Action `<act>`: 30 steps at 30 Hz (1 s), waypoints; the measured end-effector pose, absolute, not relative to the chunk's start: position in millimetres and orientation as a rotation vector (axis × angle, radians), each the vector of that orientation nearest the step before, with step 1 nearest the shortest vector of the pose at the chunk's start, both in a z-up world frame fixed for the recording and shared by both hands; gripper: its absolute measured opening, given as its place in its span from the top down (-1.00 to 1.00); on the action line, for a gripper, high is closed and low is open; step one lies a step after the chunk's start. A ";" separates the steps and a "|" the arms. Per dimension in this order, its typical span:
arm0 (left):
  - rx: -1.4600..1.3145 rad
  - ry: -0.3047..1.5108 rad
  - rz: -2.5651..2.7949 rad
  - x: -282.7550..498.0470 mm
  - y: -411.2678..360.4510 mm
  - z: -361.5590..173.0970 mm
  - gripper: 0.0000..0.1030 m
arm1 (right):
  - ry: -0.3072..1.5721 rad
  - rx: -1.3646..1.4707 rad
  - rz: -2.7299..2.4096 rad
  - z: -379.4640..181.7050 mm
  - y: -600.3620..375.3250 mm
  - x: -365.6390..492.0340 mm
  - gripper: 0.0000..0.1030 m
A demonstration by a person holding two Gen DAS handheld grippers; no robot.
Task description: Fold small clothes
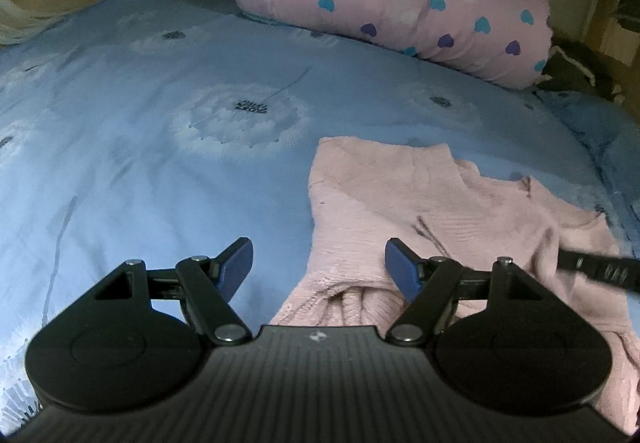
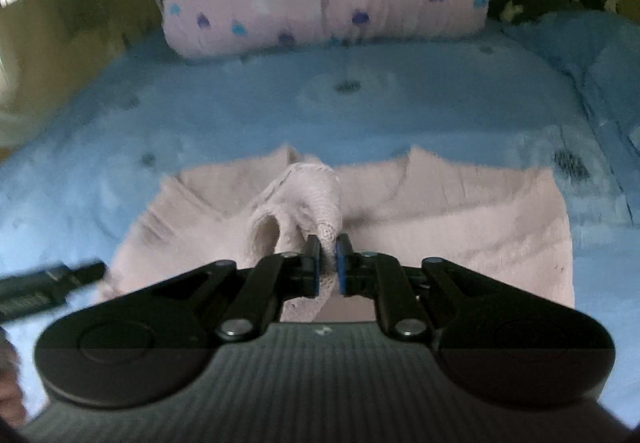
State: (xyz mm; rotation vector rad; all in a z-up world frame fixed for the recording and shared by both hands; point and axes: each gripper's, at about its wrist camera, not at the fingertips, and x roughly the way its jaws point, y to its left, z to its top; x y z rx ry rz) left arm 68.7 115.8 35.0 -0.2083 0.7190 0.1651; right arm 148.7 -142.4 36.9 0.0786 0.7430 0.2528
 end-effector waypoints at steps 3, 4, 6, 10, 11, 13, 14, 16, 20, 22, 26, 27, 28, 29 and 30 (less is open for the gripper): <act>-0.231 0.751 0.192 74.0 122.3 30.2 -0.50 | 0.805 0.005 0.241 19.1 -134.8 154.0 0.67; -0.247 0.754 0.190 74.5 124.8 30.0 -0.50 | 0.799 -0.016 0.232 18.2 -133.0 151.7 0.64; -0.274 0.757 0.185 74.1 128.3 30.8 -0.50 | 0.764 -0.058 0.208 23.1 -130.4 145.7 0.29; -0.255 0.751 0.183 72.3 124.5 32.2 -0.50 | 0.668 -0.136 0.208 45.3 -123.0 130.7 0.02; -0.247 0.753 0.184 72.3 123.1 31.8 -0.50 | 0.651 -0.150 0.224 50.9 -119.6 127.5 0.01; -0.237 0.762 0.186 72.8 121.5 29.9 -0.50 | 0.635 -0.162 0.276 59.0 -110.8 122.9 0.01; -0.237 0.766 0.186 72.8 121.8 28.8 -0.50 | 0.636 -0.165 0.308 61.2 -104.1 122.6 0.01; -0.229 0.788 0.188 74.5 122.5 25.2 -0.50 | 0.661 -0.168 0.374 57.8 -90.0 123.4 0.01; -0.234 0.859 0.218 81.1 129.0 11.5 -0.51 | 0.733 -0.163 0.424 37.6 -60.7 134.1 0.01; -0.267 0.871 0.216 82.9 134.4 8.6 -0.51 | 0.774 -0.168 0.423 25.7 -48.1 141.6 0.01; -0.274 0.874 0.222 83.7 134.9 8.6 -0.51 | 0.796 -0.165 0.413 12.3 -37.6 150.5 0.01; -0.265 0.872 0.225 83.0 132.8 9.1 -0.51 | 0.799 -0.155 0.416 12.8 -38.6 151.9 0.27; -0.256 0.870 0.227 82.7 131.5 9.4 -0.51 | 0.796 -0.144 0.415 14.4 -40.8 151.1 0.56; -0.248 0.868 0.230 82.7 131.0 9.7 -0.51 | 0.793 -0.139 0.411 16.3 -43.8 150.8 0.84; -0.243 0.866 0.232 82.6 130.4 10.1 -0.51 | 0.789 -0.132 0.401 19.4 -48.6 150.5 0.85</act>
